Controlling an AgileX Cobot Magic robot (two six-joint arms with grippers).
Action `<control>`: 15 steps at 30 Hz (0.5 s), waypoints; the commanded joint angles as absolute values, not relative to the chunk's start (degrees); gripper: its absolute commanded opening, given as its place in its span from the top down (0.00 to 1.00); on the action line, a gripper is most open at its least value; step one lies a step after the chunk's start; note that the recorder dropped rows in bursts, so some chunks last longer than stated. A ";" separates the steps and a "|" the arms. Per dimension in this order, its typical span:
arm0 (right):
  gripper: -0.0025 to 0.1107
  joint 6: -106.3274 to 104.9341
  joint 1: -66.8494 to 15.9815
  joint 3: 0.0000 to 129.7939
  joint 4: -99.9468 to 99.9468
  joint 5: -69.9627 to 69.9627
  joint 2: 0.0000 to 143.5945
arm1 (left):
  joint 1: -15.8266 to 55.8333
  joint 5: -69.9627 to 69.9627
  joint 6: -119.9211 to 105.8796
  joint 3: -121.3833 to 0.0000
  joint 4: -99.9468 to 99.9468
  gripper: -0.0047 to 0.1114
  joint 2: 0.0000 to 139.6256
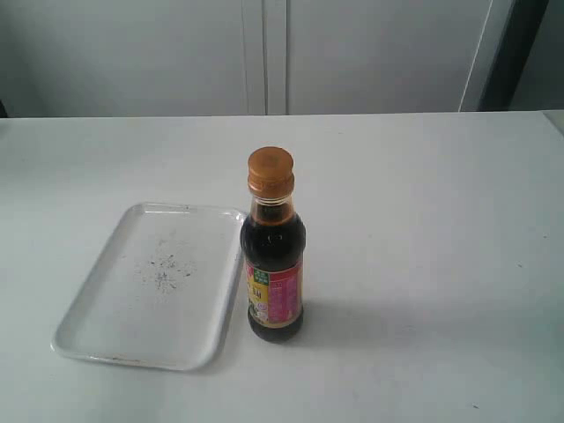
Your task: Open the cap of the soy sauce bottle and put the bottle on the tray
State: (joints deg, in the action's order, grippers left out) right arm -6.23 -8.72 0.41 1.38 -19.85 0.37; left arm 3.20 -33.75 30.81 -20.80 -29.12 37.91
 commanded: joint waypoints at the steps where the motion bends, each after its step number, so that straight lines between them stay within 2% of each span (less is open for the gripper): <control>1: 0.98 -6.70 -8.46 0.00 1.52 -19.70 0.00 | 2.99 -43.43 34.94 -25.63 -37.80 0.96 49.46; 5: 0.98 -6.70 -8.46 0.00 1.52 -19.70 0.00 | 4.65 -45.93 36.67 -30.25 -43.15 0.96 59.00; 8: 0.98 -6.70 -8.46 0.00 1.52 -19.70 0.00 | 9.57 -47.68 35.94 -33.41 -48.19 0.96 64.36; 13: 0.98 -6.70 -8.46 0.00 1.52 -19.70 0.00 | 12.69 -60.43 36.39 -34.11 -50.71 0.96 71.62; 14: 0.98 -6.70 -8.46 0.00 1.52 -19.70 0.00 | 12.69 -63.42 36.84 -34.11 -50.75 0.95 72.63; 15: 0.98 -6.70 -8.46 0.00 1.52 -19.70 0.00 | 12.69 -67.04 37.70 -34.44 -51.77 0.88 73.93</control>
State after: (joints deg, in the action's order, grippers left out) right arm -6.23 -8.72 0.41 1.38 -19.85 0.37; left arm 12.33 -60.51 36.35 -33.80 -50.01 72.54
